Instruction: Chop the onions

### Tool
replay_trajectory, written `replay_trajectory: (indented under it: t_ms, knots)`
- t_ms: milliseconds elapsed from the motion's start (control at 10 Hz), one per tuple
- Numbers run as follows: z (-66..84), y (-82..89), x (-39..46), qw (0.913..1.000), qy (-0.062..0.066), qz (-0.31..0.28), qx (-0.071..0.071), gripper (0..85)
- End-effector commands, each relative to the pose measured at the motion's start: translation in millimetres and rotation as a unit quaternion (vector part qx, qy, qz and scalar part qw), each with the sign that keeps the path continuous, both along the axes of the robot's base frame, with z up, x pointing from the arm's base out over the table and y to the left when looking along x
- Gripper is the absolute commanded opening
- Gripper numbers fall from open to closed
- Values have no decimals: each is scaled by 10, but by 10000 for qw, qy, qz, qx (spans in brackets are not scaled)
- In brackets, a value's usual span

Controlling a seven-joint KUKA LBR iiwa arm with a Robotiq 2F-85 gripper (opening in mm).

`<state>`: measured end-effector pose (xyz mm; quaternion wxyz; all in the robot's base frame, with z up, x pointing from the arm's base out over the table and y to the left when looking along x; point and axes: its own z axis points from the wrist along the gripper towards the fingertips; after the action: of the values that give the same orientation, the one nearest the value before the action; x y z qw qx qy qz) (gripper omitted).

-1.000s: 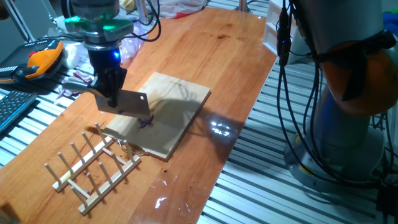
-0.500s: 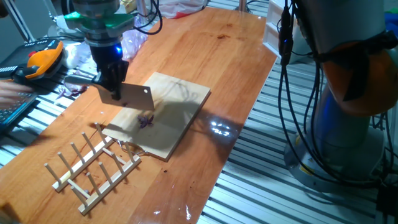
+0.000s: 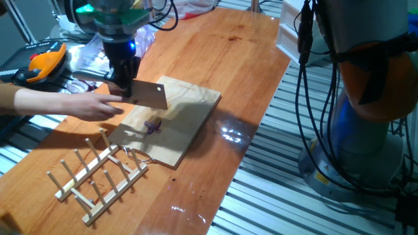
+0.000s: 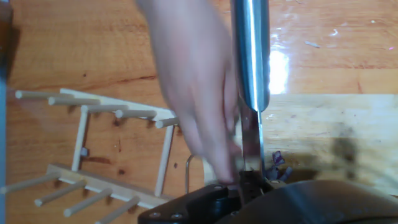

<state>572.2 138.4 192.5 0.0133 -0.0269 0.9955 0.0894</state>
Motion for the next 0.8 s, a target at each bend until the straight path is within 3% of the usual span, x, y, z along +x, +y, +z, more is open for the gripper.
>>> replay_trajectory:
  t_ms: [0, 200, 400, 600, 700]
  knots:
    - [6, 10, 0, 10000, -17, 13, -55, 0]
    - [-3, 45, 13, 10000, 74, -57, -23, 0]
    - [-29, 84, 71, 9997, 143, 172, -94, 0]
    - [-46, 177, 70, 9993, 354, 72, -10, 0]
    - [-59, 264, 55, 9983, 497, -253, 143, 0]
